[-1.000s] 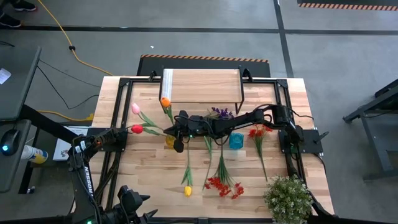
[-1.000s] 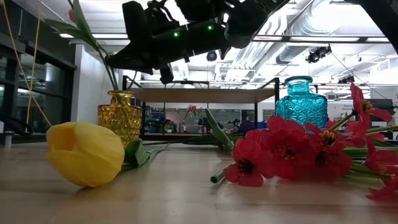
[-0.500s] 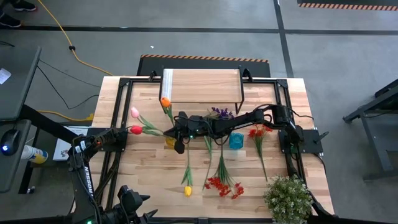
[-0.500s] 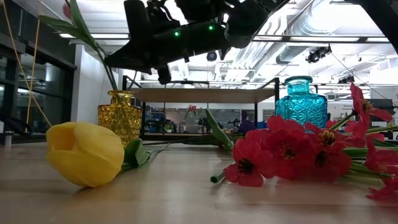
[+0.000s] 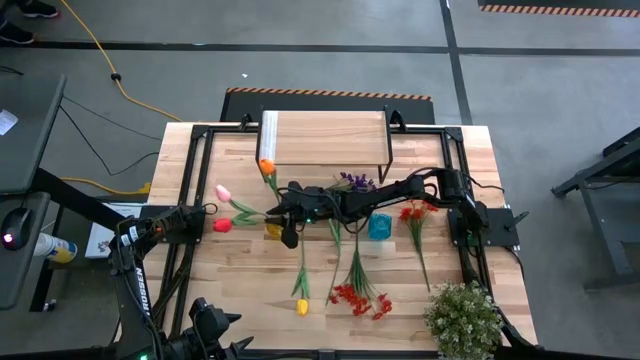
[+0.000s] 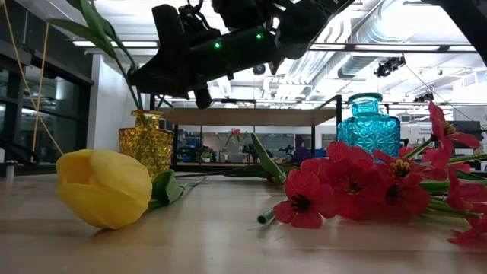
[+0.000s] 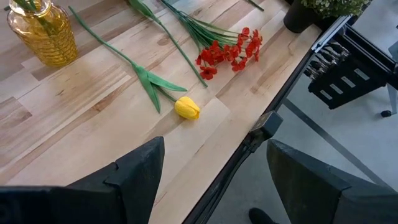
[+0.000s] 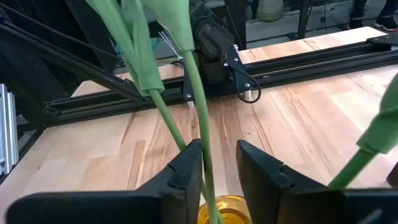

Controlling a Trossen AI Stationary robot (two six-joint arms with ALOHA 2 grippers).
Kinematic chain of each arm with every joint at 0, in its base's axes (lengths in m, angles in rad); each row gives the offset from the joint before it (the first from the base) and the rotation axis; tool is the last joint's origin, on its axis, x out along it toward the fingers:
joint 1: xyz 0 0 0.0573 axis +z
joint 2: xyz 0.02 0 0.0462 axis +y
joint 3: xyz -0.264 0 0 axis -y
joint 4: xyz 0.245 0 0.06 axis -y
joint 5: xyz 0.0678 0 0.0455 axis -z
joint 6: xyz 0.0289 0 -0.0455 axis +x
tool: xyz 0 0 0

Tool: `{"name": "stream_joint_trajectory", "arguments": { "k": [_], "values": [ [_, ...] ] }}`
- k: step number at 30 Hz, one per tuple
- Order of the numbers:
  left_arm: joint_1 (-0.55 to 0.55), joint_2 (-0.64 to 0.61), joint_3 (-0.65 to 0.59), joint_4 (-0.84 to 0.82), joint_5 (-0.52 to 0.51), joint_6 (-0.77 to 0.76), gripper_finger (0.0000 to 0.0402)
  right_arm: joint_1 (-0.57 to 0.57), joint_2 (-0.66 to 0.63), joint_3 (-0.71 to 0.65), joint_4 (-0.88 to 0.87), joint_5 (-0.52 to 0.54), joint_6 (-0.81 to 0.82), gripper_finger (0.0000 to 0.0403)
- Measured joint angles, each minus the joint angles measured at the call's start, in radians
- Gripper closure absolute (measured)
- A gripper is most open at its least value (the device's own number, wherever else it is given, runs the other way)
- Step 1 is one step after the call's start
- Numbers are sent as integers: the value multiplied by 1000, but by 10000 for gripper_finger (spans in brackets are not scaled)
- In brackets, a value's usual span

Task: Pick and place flowers into a vace then onto a shelf
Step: Put the pink tulip into the yellow vase

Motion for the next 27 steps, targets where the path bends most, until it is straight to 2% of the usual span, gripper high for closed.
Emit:
{"name": "stream_joint_trajectory", "arguments": {
  "k": [6, 27],
  "values": [
    [0, 0, 0, 0, 0, 4, 85, 0, 0, 0, 0, -1, 0, 294],
    [0, 0, 0, 0, 0, 4, 85, 0, 0, 0, 11, -1, 16, 292]
  ]
}}
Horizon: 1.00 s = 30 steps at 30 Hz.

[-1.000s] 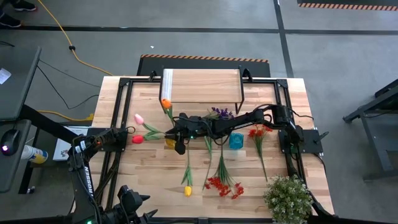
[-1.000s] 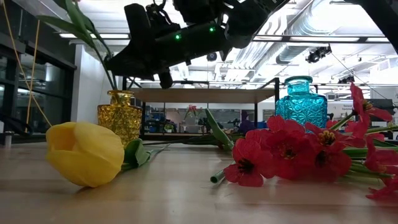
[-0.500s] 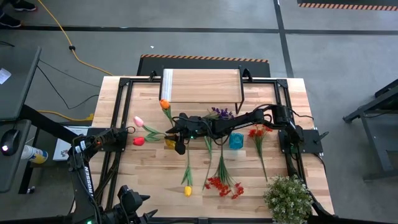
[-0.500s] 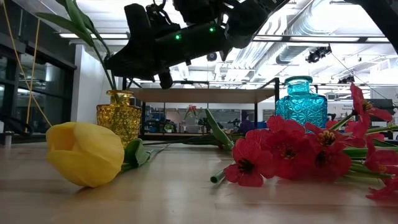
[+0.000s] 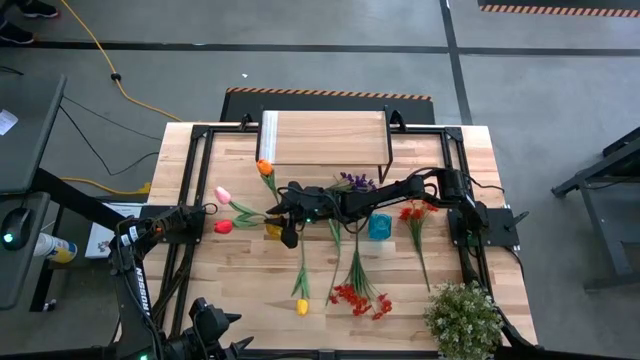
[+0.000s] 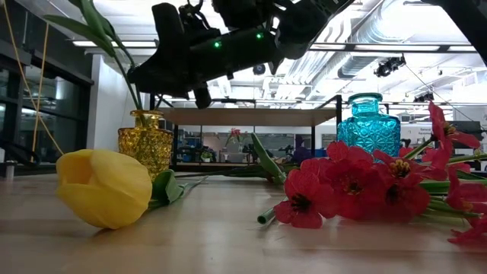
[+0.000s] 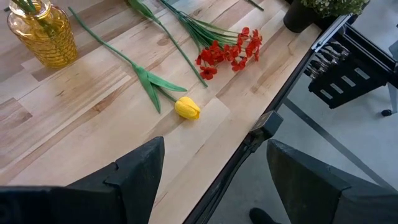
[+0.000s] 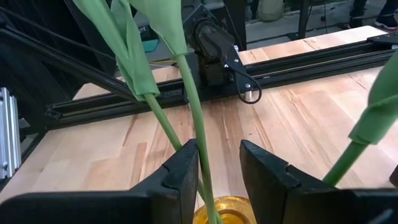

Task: Pick and place flowers into a vace then onto a shelf
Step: Put the pink tulip into the yellow vase, then put the dark red tulip into the yellow vase

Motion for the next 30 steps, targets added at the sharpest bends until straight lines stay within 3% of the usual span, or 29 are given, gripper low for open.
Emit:
{"name": "stream_joint_trajectory", "arguments": {
  "k": [30],
  "values": [
    [0, 0, 0, 0, -1, 19, 85, -1, -71, 0, 36, -22, -50, 292]
  ]
}}
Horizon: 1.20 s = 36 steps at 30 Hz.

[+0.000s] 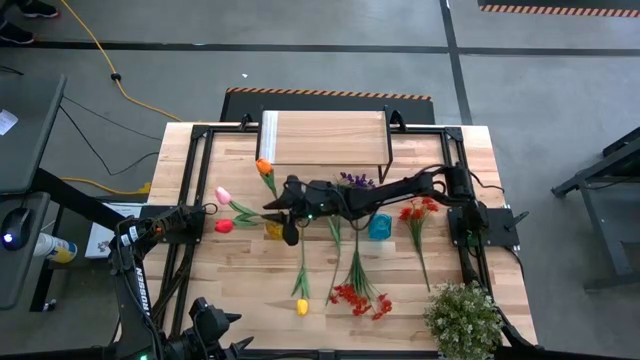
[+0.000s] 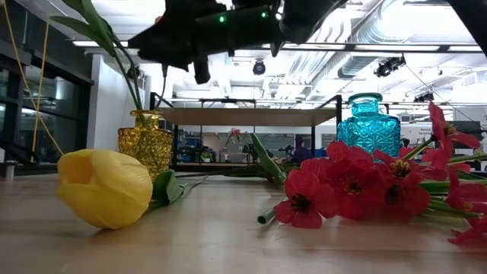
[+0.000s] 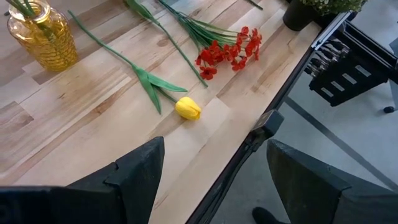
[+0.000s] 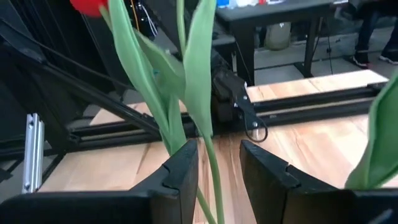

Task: Pick and place flowers into a vace then onto a shelf
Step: Put the dark red tulip into the yellow vase

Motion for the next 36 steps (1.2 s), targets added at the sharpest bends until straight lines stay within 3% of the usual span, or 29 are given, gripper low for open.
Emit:
{"name": "stream_joint_trajectory", "arguments": {
  "k": [11, 27, 36],
  "values": [
    [0, 0, 0, 0, 0, 4, 85, 0, -89, 0, 19, -8, -5, 293],
    [0, 0, 0, 0, -1, 27, 85, 48, -316, 0, 7, -53, -167, 293],
    [0, 0, 0, 0, -5, 27, 85, 137, -465, 0, -207, -51, -285, 293]
  ]
}}
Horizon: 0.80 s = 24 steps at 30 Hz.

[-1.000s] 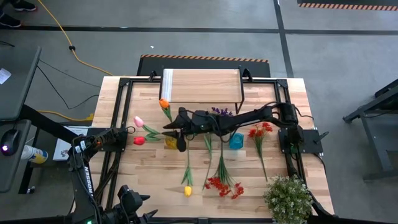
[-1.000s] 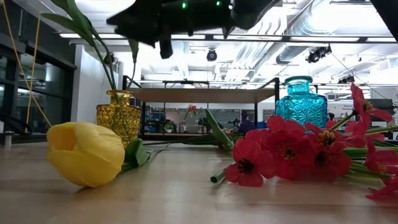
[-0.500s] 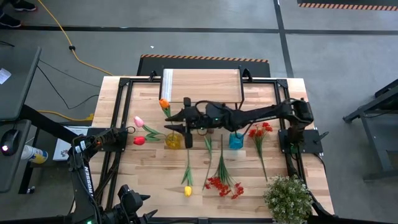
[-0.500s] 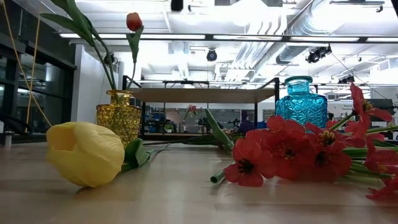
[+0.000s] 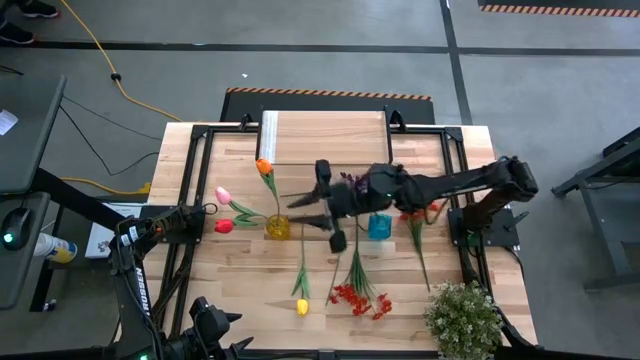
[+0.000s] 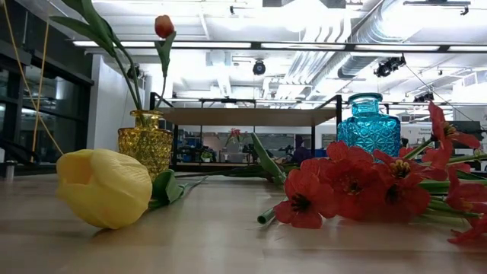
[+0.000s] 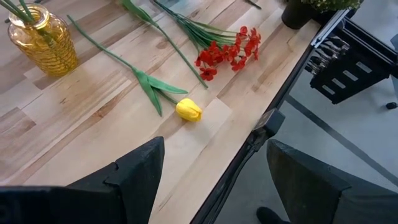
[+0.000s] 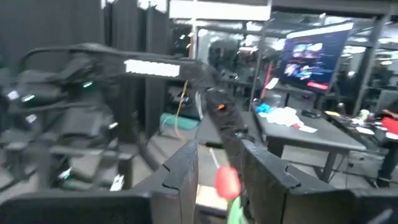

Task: Pick and place flowers into a vace then onto a shelf
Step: Put the dark red tulip into the yellow vase

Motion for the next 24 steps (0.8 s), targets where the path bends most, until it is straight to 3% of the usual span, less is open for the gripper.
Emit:
{"name": "stream_joint_trajectory", "arguments": {
  "k": [11, 16, 24],
  "values": [
    [0, 0, 0, 0, 0, 37, 85, 157, -121, 0, -228, 146, 53, 293],
    [0, 0, 0, 0, 0, 37, 85, 200, -139, 0, -349, 214, 252, 293],
    [0, 0, 0, 0, 0, 37, 85, 203, -134, 0, -591, 216, 623, 293]
  ]
}}
